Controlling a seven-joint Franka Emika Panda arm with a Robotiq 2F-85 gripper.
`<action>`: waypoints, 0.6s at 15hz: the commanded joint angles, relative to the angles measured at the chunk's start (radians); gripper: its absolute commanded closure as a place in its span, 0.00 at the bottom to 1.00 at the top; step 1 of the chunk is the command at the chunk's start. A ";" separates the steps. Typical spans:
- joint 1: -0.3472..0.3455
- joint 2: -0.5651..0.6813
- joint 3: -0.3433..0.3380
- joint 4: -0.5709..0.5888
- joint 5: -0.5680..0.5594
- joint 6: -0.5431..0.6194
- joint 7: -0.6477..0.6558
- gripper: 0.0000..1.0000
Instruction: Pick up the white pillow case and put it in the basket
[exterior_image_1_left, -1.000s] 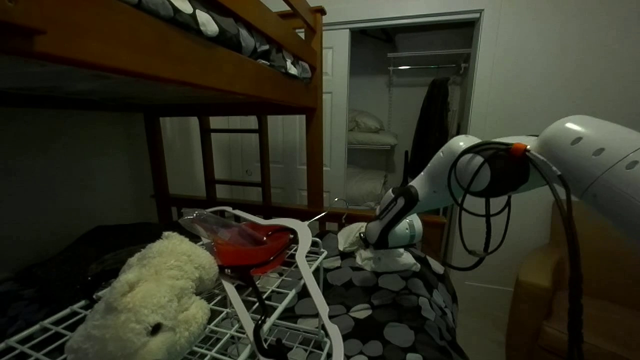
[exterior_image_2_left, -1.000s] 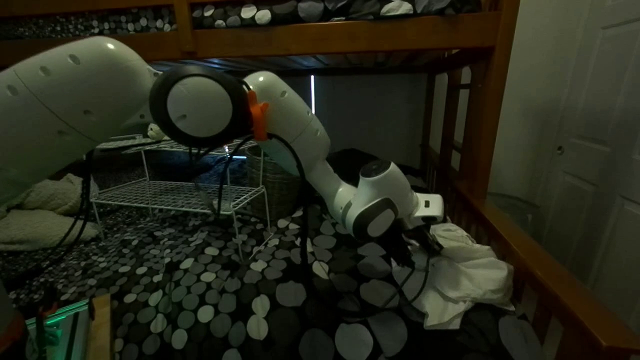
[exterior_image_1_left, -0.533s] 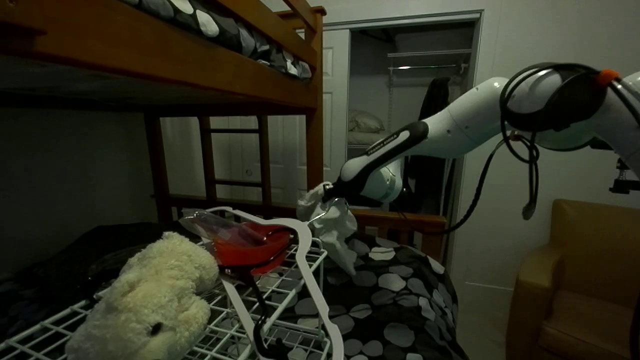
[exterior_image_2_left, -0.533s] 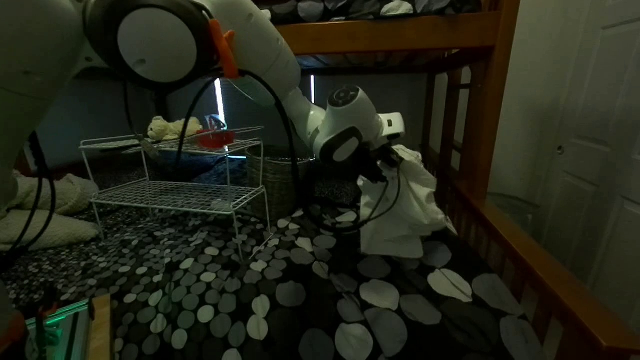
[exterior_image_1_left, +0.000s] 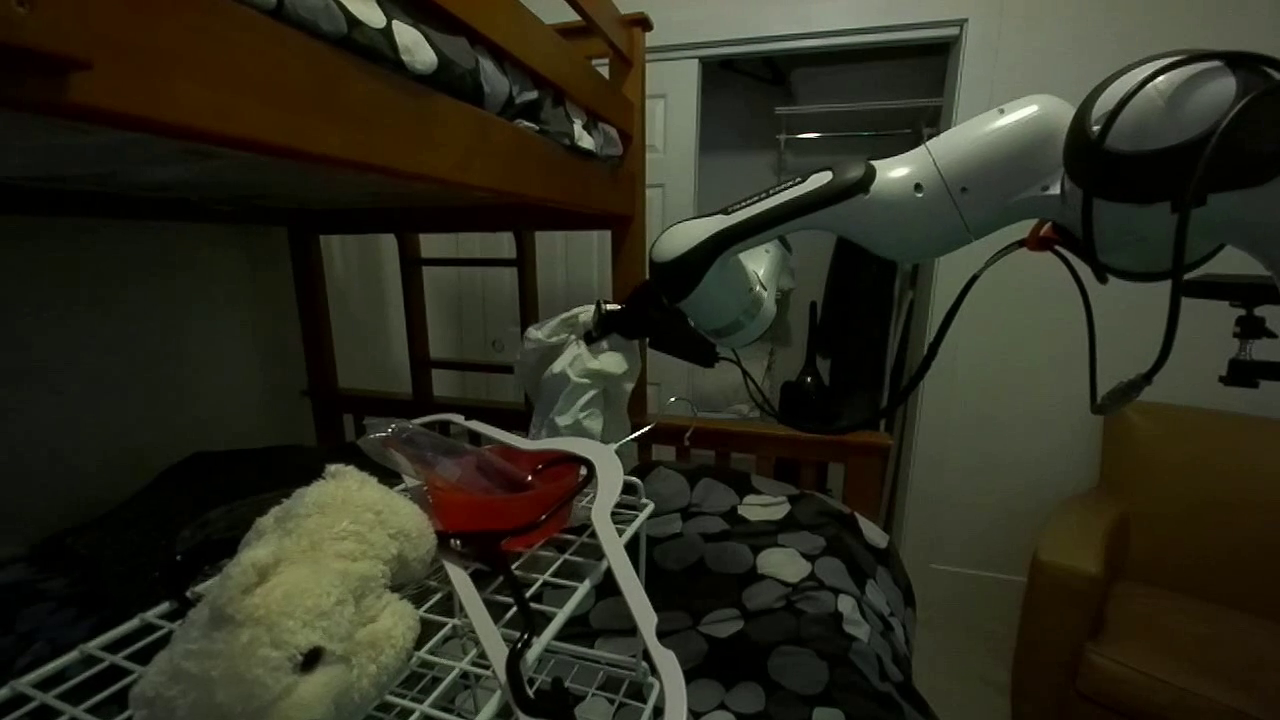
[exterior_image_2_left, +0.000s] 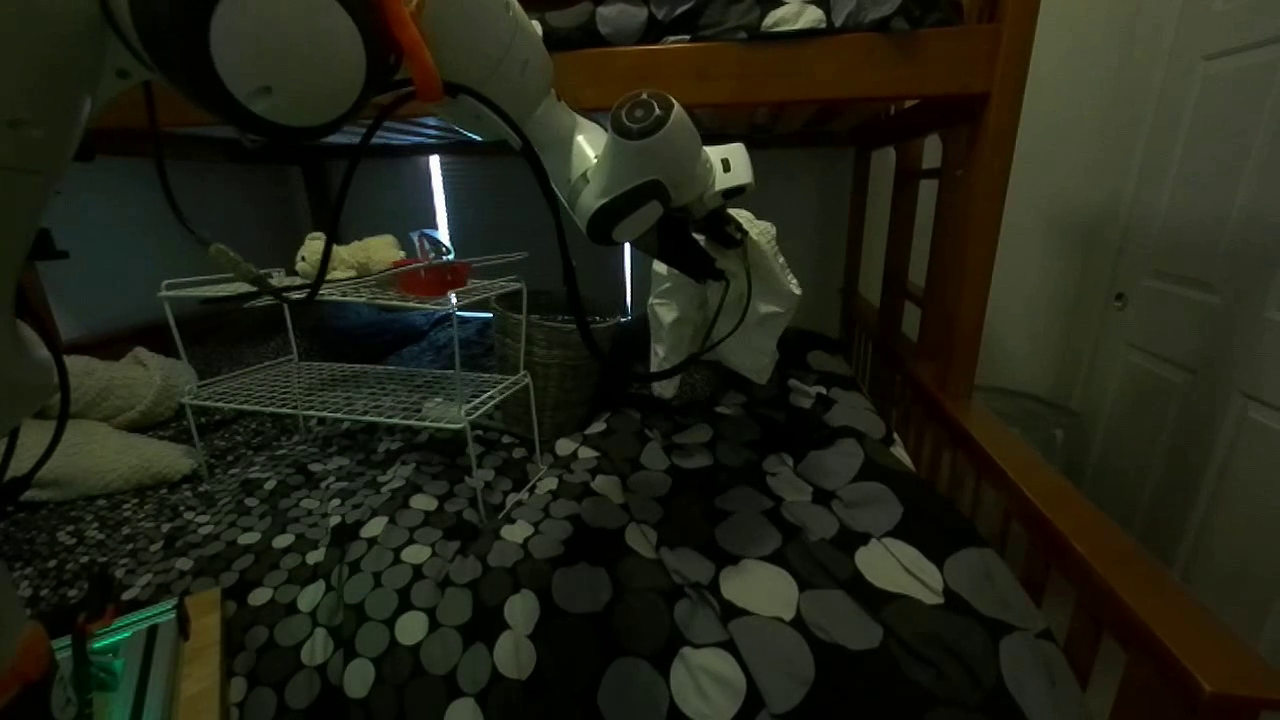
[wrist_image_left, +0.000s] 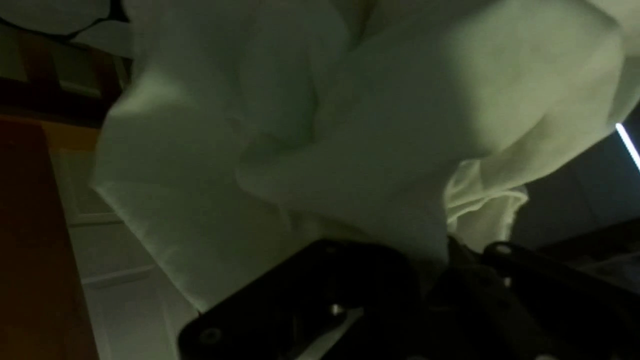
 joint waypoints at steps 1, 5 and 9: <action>0.023 0.163 0.158 0.132 -0.025 0.052 -0.076 0.98; 0.062 0.308 0.346 0.238 -0.062 0.009 -0.159 0.98; -0.049 0.373 0.572 0.194 -0.077 -0.152 -0.256 0.98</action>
